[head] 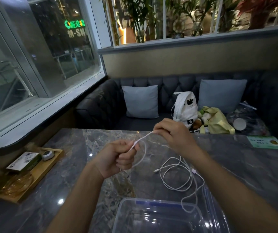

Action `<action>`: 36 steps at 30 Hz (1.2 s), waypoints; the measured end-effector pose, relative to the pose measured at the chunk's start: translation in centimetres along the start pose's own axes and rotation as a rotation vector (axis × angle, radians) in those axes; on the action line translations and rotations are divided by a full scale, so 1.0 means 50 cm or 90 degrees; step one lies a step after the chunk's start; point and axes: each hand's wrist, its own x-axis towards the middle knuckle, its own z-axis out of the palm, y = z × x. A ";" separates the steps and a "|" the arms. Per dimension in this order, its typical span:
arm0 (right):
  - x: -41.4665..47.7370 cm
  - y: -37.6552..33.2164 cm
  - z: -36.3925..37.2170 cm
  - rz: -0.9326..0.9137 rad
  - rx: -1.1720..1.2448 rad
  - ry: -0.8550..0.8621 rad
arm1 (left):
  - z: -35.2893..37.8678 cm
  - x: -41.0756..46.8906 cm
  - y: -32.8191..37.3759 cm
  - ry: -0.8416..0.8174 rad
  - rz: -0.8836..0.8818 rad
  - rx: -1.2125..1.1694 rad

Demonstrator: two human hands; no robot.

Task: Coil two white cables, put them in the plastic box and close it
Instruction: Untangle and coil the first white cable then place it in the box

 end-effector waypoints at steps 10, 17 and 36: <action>0.001 0.078 -0.008 0.225 -0.015 -0.135 | -0.022 -0.028 0.019 0.037 0.119 -0.252; 0.000 -0.014 0.013 0.033 -0.002 -0.046 | -0.001 0.006 0.007 0.170 0.094 -0.140; -0.017 -0.042 0.083 0.144 0.143 -0.033 | 0.029 0.010 -0.013 0.033 0.096 -0.027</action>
